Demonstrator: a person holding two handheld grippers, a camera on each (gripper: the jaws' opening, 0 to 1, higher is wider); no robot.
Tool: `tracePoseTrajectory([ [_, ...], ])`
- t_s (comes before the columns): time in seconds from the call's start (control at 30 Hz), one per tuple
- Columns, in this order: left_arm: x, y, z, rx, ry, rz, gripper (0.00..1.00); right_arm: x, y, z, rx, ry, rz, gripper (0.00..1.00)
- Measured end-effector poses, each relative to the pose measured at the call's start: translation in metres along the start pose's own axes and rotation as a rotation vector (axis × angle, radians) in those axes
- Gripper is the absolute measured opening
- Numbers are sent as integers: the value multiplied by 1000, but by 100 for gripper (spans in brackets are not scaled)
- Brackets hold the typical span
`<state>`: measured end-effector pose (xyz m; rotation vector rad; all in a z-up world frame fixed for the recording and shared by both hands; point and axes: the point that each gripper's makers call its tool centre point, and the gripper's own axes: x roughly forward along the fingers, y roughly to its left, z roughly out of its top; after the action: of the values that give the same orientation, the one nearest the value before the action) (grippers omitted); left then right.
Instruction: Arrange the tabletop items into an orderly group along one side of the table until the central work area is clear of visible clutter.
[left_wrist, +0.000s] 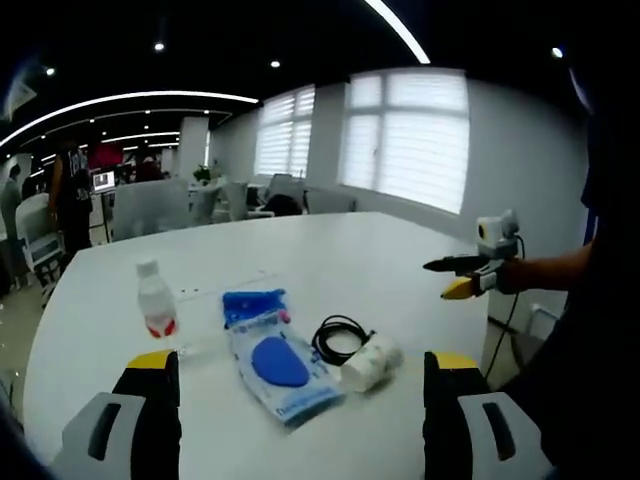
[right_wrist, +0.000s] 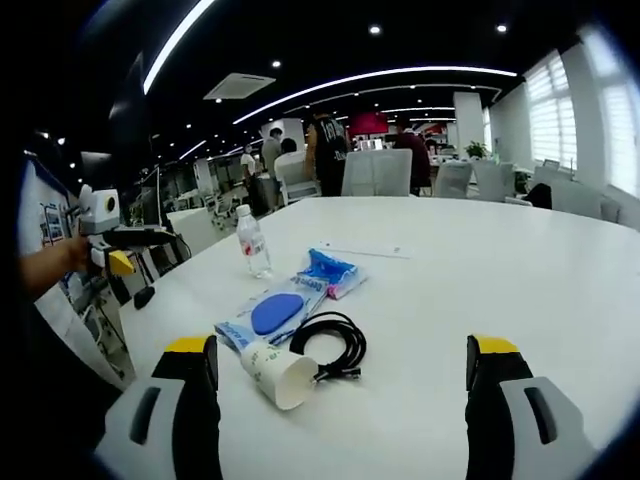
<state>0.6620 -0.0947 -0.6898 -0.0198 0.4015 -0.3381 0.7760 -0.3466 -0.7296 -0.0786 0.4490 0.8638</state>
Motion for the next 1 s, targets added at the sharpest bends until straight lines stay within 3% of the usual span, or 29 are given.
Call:
tracePoseTrajectory([
  [0.3, -4, -3, -4, -7, 3, -4, 100, 19, 24, -13, -12, 38, 89, 91],
  [0.7, -10, 1, -5, 11, -11, 8, 100, 45, 47, -46, 32, 131, 198, 54],
  [1.0, -11, 1, -9, 3, 0, 3, 100, 63, 63, -65, 162, 176, 267, 33],
])
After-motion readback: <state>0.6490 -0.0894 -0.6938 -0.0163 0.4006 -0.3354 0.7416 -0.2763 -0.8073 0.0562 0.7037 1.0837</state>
